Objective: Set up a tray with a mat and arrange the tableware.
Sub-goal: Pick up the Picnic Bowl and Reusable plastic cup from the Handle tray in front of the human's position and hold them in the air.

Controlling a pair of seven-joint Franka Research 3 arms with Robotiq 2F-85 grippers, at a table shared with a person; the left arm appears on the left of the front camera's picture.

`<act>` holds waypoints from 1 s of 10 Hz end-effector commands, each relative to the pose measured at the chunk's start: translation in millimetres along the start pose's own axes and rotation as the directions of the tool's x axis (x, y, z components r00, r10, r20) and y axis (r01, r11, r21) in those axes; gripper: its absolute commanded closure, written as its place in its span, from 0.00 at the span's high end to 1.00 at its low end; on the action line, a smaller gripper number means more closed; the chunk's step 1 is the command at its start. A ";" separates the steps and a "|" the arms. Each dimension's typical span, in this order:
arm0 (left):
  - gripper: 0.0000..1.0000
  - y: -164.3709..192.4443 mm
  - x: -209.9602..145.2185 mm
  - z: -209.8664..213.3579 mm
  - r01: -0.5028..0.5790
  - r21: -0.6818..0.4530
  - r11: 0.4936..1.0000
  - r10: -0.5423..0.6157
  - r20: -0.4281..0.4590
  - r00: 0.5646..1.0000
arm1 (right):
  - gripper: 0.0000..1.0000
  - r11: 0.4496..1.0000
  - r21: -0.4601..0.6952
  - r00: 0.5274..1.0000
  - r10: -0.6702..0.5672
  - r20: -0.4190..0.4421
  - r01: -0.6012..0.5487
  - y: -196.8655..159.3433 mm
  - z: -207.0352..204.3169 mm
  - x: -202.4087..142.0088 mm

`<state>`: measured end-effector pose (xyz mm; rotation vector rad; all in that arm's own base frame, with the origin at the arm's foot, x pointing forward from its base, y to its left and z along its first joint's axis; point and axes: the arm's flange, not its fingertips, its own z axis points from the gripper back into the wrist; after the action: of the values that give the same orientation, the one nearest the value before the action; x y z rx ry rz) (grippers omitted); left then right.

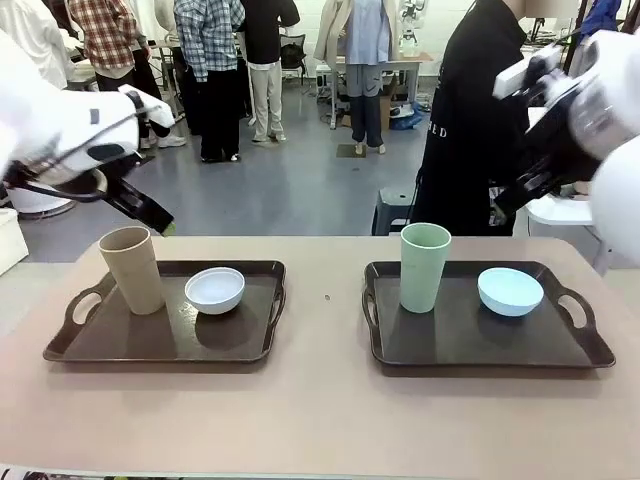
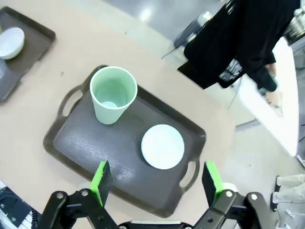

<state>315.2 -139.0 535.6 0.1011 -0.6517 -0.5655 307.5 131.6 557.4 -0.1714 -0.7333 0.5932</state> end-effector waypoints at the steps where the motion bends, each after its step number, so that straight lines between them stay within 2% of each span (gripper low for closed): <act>1: 1.00 -3.6 12.9 -67.5 0.025 -0.038 0.999 -0.023 0.040 0.999 | 1.00 0.997 0.068 0.999 0.034 0.006 -0.035 17.1 -74.2 7.4; 3: 1.00 -3.6 12.9 -67.5 0.025 -0.038 0.999 -0.023 0.040 0.999 | 1.00 0.997 0.068 0.999 0.034 0.006 -0.035 17.1 -74.2 7.4; 4: 1.00 -4.0 7.9 -39.8 0.008 -0.025 1.000 -0.008 0.016 1.000 | 1.00 0.999 0.048 1.000 0.023 -0.009 -0.023 12.5 -43.6 5.9; 5: 1.00 11.3 31.5 -25.0 -0.054 -0.134 0.990 0.045 -0.072 0.996 | 1.00 0.977 0.201 0.972 -0.020 -0.232 0.068 -1.5 -28.6 30.3; 6: 1.00 26.8 43.2 -6.2 -0.145 -0.279 0.949 0.084 -0.219 0.972 | 1.00 0.937 0.285 0.921 -0.081 -0.381 0.200 -18.4 -9.9 31.9; 7: 1.00 25.4 26.5 7.9 -0.242 -0.367 0.898 0.067 -0.430 0.900 | 1.00 0.881 0.327 0.781 -0.072 -0.620 0.341 -31.5 18.9 -4.2; 8: 1.00 22.9 19.9 27.6 -0.301 -0.392 0.869 0.047 -0.541 0.840 | 1.00 0.862 0.343 0.737 -0.051 -0.674 0.374 -33.4 40.1 -25.5; 9: 1.00 10.2 2.5 35.0 -0.306 -0.338 0.890 0.022 -0.638 0.770 | 1.00 0.874 0.382 0.696 0.074 -0.715 0.299 -28.1 59.4 -49.2; 10: 1.00 10.8 18.8 -13.3 -0.173 -0.340 0.924 0.062 -0.313 0.948 | 1.00 0.934 0.287 0.889 -0.062 -0.454 0.212 -13.1 -30.5 -19.0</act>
<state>318.3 -135.4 543.3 -0.1973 -0.0827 -0.4913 291.4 93.6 529.5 0.0775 -0.0370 0.4848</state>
